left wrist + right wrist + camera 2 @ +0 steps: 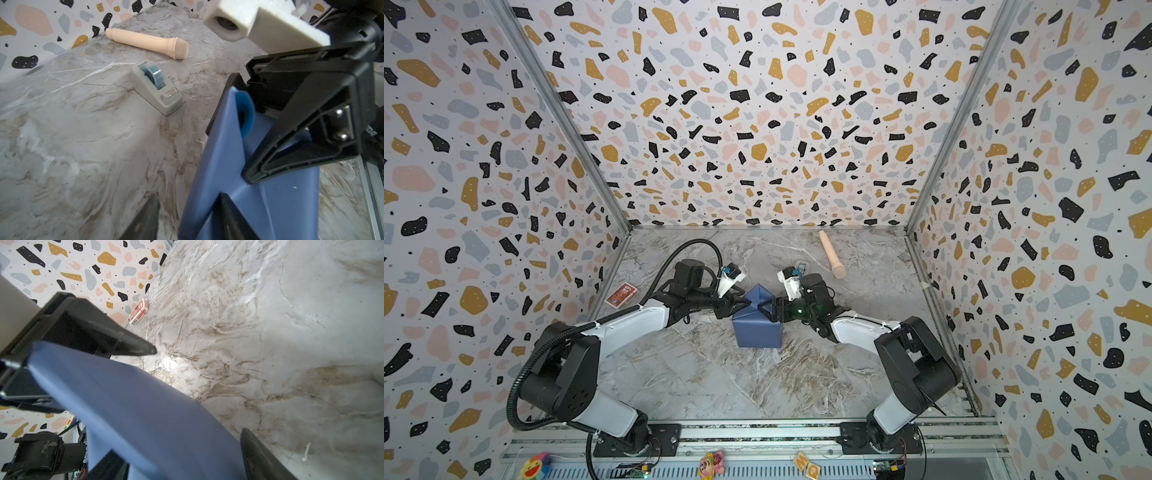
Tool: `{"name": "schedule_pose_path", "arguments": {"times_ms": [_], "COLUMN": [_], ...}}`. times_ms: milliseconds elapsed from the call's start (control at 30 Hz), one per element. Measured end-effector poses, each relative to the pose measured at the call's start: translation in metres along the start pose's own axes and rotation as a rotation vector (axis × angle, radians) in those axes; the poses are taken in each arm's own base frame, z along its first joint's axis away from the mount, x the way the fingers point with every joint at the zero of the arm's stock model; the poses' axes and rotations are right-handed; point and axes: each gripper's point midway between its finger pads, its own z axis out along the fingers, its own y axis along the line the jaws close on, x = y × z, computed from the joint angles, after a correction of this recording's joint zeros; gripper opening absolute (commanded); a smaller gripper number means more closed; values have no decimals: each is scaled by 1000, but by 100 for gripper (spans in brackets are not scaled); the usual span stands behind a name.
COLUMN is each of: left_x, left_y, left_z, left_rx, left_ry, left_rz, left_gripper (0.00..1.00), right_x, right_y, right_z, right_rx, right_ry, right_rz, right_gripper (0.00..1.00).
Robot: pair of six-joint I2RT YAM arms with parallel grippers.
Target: Wrap the gift box in paper
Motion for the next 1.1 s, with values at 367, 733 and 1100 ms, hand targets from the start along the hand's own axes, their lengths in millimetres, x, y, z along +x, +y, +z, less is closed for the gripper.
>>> {"name": "schedule_pose_path", "arguments": {"times_ms": [367,733,1100], "left_x": [-5,-5,-24], "left_y": [-7,-6,-2], "left_z": [7,6,11], "left_rx": [90,83,131], "left_ry": [-3,4,9], "left_rz": [17,16,50], "left_gripper": [13,48,23], "right_x": [-2,-2,-2], "right_y": [-1,0,0], "right_z": [0,1,1], "right_rx": [4,3,4], "right_ry": [-3,-1,0], "right_rz": [0,-1,-1], "right_gripper": [77,76,76]}}
